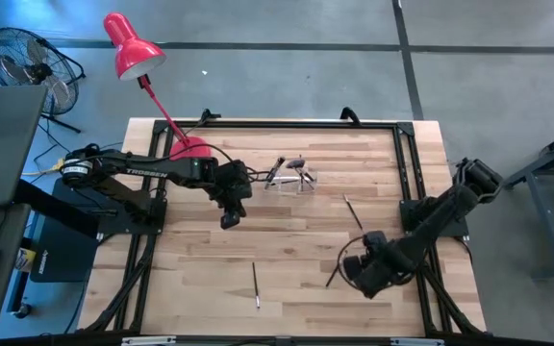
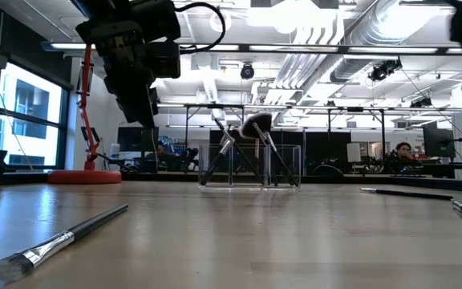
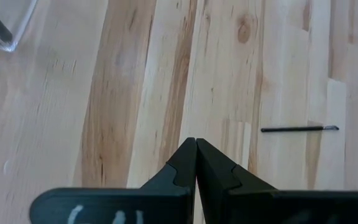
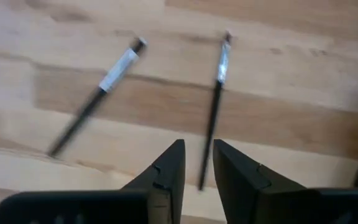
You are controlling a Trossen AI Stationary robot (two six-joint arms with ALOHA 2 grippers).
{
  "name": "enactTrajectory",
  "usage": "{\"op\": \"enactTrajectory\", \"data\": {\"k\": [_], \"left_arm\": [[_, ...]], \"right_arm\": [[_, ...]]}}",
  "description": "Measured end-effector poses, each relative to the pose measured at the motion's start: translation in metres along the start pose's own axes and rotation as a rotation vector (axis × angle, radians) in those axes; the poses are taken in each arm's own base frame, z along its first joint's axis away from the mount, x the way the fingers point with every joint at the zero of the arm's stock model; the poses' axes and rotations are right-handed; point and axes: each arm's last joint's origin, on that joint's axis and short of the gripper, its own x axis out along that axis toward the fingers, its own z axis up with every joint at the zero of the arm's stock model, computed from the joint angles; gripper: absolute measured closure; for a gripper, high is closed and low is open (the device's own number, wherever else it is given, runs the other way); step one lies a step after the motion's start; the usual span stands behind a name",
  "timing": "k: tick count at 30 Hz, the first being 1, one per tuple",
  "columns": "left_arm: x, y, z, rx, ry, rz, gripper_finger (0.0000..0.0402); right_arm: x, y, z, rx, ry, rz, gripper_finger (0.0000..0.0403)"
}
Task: Pick & Place Makeup Supplies
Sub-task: Put the makeup brush into the transparent organizer
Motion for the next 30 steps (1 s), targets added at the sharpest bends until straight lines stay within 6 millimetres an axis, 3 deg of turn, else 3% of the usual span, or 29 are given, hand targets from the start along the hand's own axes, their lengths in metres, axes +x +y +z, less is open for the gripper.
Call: {"op": "enactTrajectory", "data": {"k": [13, 21, 30], "left_arm": [[0.000, -0.001, 0.005, -0.058, -0.050, -0.011, 0.0397], [0.000, -0.001, 0.005, -0.134, -0.047, -0.015, 0.0397], [0.000, -0.001, 0.005, -0.196, -0.049, -0.017, 0.0397]], "right_arm": [[0.037, -0.007, -0.005, -0.039, -0.141, -0.174, 0.0297], [0.063, -0.012, -0.004, -0.042, -0.116, -0.111, 0.0271], [0.079, -0.016, 0.000, -0.064, -0.106, -0.048, 0.0270]]}}
